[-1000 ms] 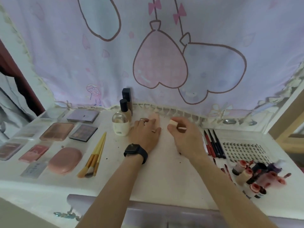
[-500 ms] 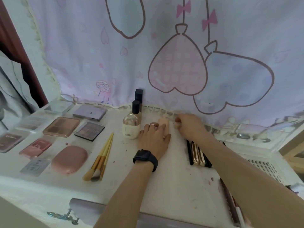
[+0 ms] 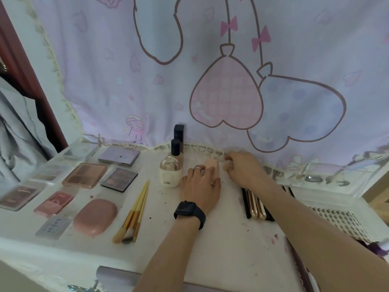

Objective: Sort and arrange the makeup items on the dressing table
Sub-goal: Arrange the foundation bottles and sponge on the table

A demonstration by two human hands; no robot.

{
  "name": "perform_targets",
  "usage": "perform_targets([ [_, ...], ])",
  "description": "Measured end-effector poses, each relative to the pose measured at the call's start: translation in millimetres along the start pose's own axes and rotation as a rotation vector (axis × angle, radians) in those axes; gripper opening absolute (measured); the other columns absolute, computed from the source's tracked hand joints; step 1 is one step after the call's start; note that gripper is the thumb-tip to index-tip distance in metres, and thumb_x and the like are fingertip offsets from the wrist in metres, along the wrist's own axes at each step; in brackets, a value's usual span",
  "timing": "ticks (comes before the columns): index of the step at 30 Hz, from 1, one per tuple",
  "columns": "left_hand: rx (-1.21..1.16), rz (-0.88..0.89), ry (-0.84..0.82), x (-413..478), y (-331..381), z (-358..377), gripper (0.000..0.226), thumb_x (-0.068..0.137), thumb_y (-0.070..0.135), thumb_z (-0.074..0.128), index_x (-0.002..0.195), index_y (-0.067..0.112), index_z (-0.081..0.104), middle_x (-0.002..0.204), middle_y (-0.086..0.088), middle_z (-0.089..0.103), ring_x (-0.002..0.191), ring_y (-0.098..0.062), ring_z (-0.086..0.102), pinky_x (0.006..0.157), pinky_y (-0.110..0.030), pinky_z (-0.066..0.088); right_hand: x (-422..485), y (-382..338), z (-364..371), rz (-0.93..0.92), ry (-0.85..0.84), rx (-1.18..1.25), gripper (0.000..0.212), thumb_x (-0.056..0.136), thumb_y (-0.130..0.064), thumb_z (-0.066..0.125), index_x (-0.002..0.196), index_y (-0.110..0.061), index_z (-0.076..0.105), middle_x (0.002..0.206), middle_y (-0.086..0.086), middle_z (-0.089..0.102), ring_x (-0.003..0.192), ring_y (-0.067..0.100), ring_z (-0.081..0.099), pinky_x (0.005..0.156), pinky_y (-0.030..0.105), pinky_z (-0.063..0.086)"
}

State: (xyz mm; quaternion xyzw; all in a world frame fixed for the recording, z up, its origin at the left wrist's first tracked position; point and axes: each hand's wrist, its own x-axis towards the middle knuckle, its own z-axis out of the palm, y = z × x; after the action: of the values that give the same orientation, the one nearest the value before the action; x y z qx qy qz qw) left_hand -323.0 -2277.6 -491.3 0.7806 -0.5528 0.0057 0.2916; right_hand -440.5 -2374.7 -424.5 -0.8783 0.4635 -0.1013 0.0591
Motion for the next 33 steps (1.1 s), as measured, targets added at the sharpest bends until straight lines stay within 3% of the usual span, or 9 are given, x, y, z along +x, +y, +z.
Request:
perform_targets([
  [4, -0.062, 0.053, -0.001, -10, 7, -15, 0.042, 0.098, 0.039, 0.048, 0.140, 0.030, 0.050, 0.152, -0.003, 0.036, 0.126, -0.024, 0.047, 0.096, -0.038, 0.045, -29, -7, -16, -0.015, 0.076, 0.006, 0.033, 0.097, -0.025, 0.054, 0.129, -0.019, 0.060, 0.122, 0.005, 0.065, 0.111, 0.027, 0.055, 0.092, 0.038, 0.050],
  [11, -0.059, 0.295, 0.192, -50, -4, -63, 0.038, 0.078, 0.001, 0.068, 0.110, 0.020, 0.068, 0.125, -0.003, 0.058, 0.086, -0.020, 0.063, 0.056, -0.026, 0.044, -128, -30, -11, 0.011, 0.158, 0.224, 0.029, 0.099, -0.029, 0.054, 0.126, -0.031, 0.063, 0.127, -0.010, 0.063, 0.119, 0.018, 0.050, 0.094, 0.027, 0.037],
  [14, -0.078, 0.285, 0.348, -56, -16, -87, 0.045, 0.076, 0.001, 0.069, 0.115, 0.023, 0.063, 0.128, -0.001, 0.052, 0.092, -0.020, 0.057, 0.065, -0.030, 0.051, -169, -38, 11, -0.003, 0.123, 0.243, 0.030, 0.100, -0.033, 0.052, 0.128, -0.035, 0.061, 0.131, -0.016, 0.059, 0.126, 0.013, 0.044, 0.103, 0.026, 0.037],
  [17, -0.145, 0.109, 0.384, -51, -31, -102, 0.057, 0.077, 0.005, 0.067, 0.129, 0.023, 0.053, 0.139, -0.005, 0.043, 0.112, -0.022, 0.046, 0.085, -0.034, 0.049, -200, -40, 32, -0.050, 0.119, 0.194, 0.031, 0.100, -0.035, 0.050, 0.129, -0.032, 0.062, 0.134, -0.014, 0.058, 0.128, 0.013, 0.044, 0.104, 0.027, 0.041],
  [22, -0.239, -0.178, 0.143, -38, -41, -114, 0.085, 0.078, 0.014, 0.069, 0.152, 0.021, 0.029, 0.153, -0.012, 0.029, 0.141, -0.030, 0.026, 0.115, -0.042, 0.031, -226, -35, 52, -0.104, 0.229, 0.200, 0.035, 0.100, -0.040, 0.043, 0.118, -0.026, 0.070, 0.128, -0.006, 0.065, 0.118, 0.018, 0.056, 0.097, 0.033, 0.050],
  [24, -0.184, -0.193, 0.069, -34, -43, -116, 0.089, 0.079, 0.017, 0.072, 0.154, 0.021, 0.025, 0.153, -0.013, 0.032, 0.141, -0.033, 0.026, 0.117, -0.046, 0.027, -228, -35, 54, -0.105, 0.262, 0.206, 0.038, 0.099, -0.042, 0.040, 0.117, -0.027, 0.070, 0.127, -0.007, 0.065, 0.117, 0.017, 0.057, 0.096, 0.032, 0.051],
  [27, -0.139, -0.214, 0.020, -27, -49, -116, 0.075, 0.083, 0.022, 0.071, 0.149, 0.020, 0.036, 0.149, -0.013, 0.038, 0.140, -0.034, 0.027, 0.116, -0.046, 0.028, -227, -35, 56, -0.105, 0.283, 0.219, 0.039, 0.099, -0.044, 0.039, 0.117, -0.027, 0.070, 0.126, -0.008, 0.066, 0.116, 0.017, 0.056, 0.095, 0.032, 0.052],
  [30, -0.153, -0.220, 0.050, -25, -56, -114, 0.048, 0.088, 0.023, 0.069, 0.131, 0.024, 0.048, 0.136, -0.013, 0.051, 0.131, -0.033, 0.040, 0.104, -0.042, 0.040, -226, -34, 58, -0.110, 0.290, 0.229, 0.040, 0.099, -0.044, 0.039, 0.117, -0.027, 0.070, 0.126, -0.008, 0.066, 0.115, 0.016, 0.056, 0.095, 0.032, 0.051],
  [33, -0.246, -0.195, 0.062, -30, -59, -112, 0.031, 0.092, 0.019, 0.066, 0.109, 0.031, 0.043, 0.119, -0.004, 0.064, 0.098, -0.015, 0.059, 0.073, -0.029, 0.044, -226, -33, 58, -0.104, 0.292, 0.241, 0.041, 0.098, -0.045, 0.038, 0.118, -0.028, 0.070, 0.126, -0.009, 0.066, 0.116, 0.016, 0.056, 0.095, 0.031, 0.051],
])
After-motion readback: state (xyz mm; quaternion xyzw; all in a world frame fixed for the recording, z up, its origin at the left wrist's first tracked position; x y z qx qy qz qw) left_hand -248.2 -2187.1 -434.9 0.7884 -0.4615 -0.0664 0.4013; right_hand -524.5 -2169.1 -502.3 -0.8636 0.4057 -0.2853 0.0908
